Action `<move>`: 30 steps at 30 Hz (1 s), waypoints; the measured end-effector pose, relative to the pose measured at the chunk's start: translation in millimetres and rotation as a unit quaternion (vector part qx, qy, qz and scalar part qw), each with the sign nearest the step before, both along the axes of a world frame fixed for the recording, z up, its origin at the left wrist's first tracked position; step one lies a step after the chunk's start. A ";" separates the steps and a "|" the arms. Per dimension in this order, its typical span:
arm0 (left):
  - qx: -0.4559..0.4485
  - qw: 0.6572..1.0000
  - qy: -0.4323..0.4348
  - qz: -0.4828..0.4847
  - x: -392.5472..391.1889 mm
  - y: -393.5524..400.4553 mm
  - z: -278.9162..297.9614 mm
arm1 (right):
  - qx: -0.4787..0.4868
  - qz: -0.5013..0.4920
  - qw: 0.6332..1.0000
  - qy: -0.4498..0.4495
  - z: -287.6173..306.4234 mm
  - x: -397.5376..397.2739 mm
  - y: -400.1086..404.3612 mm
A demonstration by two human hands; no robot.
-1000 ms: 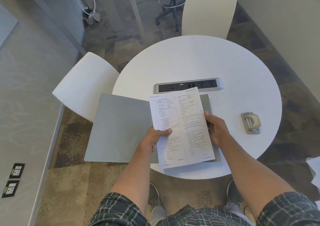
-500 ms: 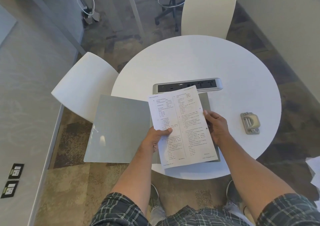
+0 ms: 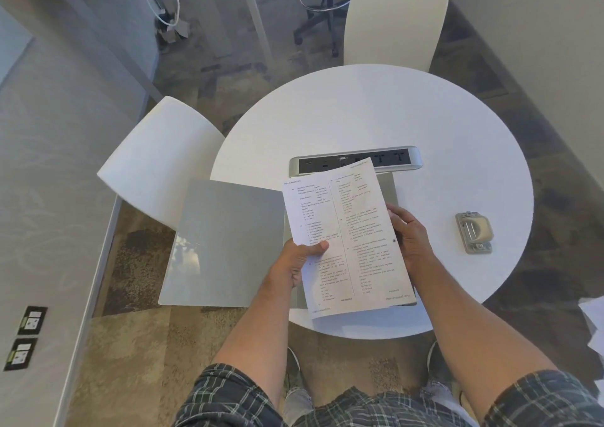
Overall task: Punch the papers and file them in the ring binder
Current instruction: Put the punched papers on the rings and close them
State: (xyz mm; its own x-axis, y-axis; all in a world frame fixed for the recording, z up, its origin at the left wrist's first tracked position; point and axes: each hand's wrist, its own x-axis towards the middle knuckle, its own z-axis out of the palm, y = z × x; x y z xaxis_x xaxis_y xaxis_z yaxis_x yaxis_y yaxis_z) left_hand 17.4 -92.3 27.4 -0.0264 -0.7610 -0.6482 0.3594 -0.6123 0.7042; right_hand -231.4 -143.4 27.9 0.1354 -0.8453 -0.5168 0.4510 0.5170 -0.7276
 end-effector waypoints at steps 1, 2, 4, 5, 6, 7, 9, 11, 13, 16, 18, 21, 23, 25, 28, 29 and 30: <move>0.000 1.000 -0.001 -0.001 0.1 -0.5 -0.3 | -0.004 -0.012 1.000 0.012 -0.4 -0.4 -1.0; 0.001 1.000 -0.001 -0.003 0.0 -1.1 -0.3 | -0.006 -0.022 1.000 0.021 -0.4 -0.8 -1.7; 0.004 1.000 -0.005 -0.004 0.4 -2.6 -0.1 | -0.017 -0.027 0.999 0.040 -2.1 -1.8 -3.0; 0.004 1.000 -0.007 -0.003 0.9 -3.4 0.2 | -0.023 -0.021 0.998 0.048 -2.5 -1.9 -3.5; 0.004 1.000 -0.009 -0.001 1.3 -4.1 0.4 | -0.028 -0.014 0.998 0.055 -4.0 -2.4 -3.9; 0.003 1.000 -0.012 0.000 1.5 -4.8 0.7 | -0.026 -0.014 0.998 0.054 -4.9 -2.7 -3.9; -0.001 1.000 -0.015 -0.001 1.7 -5.7 1.1 | -0.015 -0.029 0.998 0.049 -7.5 -2.9 -4.2; -0.001 1.000 -0.018 0.002 1.5 -6.0 1.6 | -0.018 -0.028 0.997 0.072 -7.4 -2.4 -4.0; -0.003 1.000 -0.021 0.005 1.1 -6.4 1.5 | -0.026 -0.019 0.995 0.094 -8.2 -1.9 -3.5; -0.001 1.000 -0.016 0.005 1.4 -6.3 0.4 | -0.026 -0.021 0.992 0.122 -9.4 -1.0 -4.2; 0.000 1.000 -0.014 0.004 1.8 -6.5 0.7 | -0.025 -0.019 0.989 0.147 -9.5 -0.5 -4.8; -0.001 1.000 -0.014 -0.001 2.0 -6.7 1.9 | -0.030 -0.019 0.984 0.172 -8.7 0.3 -4.0; -0.001 1.000 -0.014 0.000 2.9 -7.2 1.5 | -0.041 -0.019 0.982 0.185 -8.0 0.4 -3.3; -0.001 1.000 -0.018 0.001 4.2 -7.6 0.8 | -0.051 -0.018 0.979 0.194 -7.9 0.5 -3.1; -0.002 0.999 -0.032 -0.001 5.3 -8.4 -0.3 | -0.061 -0.022 0.978 0.198 -6.6 0.2 -2.3; -0.004 0.999 -0.035 -0.001 5.7 -8.7 -0.8 | -0.065 -0.023 0.978 0.198 -5.7 0.1 -1.7; -0.005 0.999 -0.038 0.000 5.8 -9.1 -1.5 | -0.069 -0.024 0.978 0.197 -4.7 0.1 -1.1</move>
State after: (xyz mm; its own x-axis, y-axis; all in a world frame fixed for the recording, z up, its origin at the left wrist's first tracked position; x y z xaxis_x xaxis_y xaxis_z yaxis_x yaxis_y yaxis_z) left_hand 23.3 -101.4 25.8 0.0233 -0.7673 -0.6409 0.3043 -0.6052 0.7356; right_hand -231.3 -144.5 23.1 -0.0922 -0.9112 -0.4015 0.1434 0.3869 -0.9109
